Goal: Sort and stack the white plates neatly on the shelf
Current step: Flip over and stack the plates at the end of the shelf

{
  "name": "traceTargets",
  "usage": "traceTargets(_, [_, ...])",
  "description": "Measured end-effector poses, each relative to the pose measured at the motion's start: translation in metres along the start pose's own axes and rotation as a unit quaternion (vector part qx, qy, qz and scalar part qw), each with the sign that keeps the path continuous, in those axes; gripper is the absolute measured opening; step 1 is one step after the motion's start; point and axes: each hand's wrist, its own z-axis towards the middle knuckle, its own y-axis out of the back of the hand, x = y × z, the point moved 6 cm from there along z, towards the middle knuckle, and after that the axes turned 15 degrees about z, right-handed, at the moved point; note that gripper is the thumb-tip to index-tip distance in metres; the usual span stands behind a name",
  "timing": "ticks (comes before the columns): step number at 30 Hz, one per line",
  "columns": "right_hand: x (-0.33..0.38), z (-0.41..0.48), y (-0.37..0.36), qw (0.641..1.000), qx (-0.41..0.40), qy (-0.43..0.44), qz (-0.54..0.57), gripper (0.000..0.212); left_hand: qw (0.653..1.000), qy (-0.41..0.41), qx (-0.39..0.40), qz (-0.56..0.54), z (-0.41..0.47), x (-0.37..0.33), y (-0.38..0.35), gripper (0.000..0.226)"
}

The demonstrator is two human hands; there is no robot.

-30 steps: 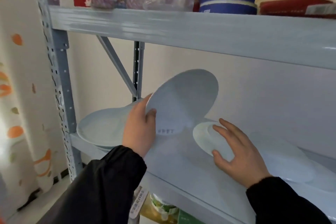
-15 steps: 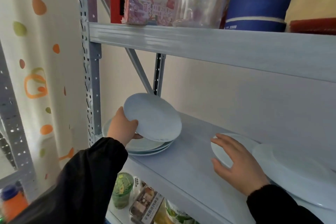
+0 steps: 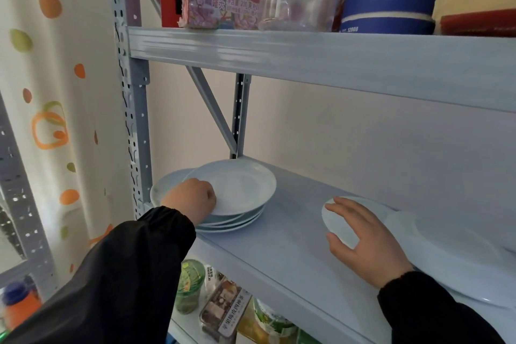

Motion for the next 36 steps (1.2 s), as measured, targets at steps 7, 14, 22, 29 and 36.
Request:
traceTargets(7, [-0.002, -0.001, 0.001, 1.0, 0.0, -0.006, -0.013, 0.053, 0.997, 0.003, -0.056, -0.045, -0.008, -0.003, 0.01, 0.039])
traceTargets(14, [-0.003, -0.005, 0.004, 1.0, -0.004, -0.02, -0.01, 0.056, 0.992, -0.031, -0.107, -0.053, -0.015, -0.025, 0.022, 0.042])
traceTargets(22, [-0.007, -0.012, 0.016, 0.999, -0.021, -0.044, -0.024, 0.06, 0.976, -0.111, -0.133, -0.129, -0.032, -0.085, 0.035, 0.037])
traceTargets(29, [-0.02, -0.028, 0.04, 0.994, -0.046, -0.085, -0.044, 0.063, 0.944, -0.229, -0.138, -0.193, -0.049, -0.151, 0.029, 0.032])
traceTargets(36, [-0.032, -0.057, 0.074, 0.987, -0.084, -0.103, -0.085, 0.06, 0.928, -0.289, -0.104, -0.213, -0.052, -0.205, 0.016, 0.033])
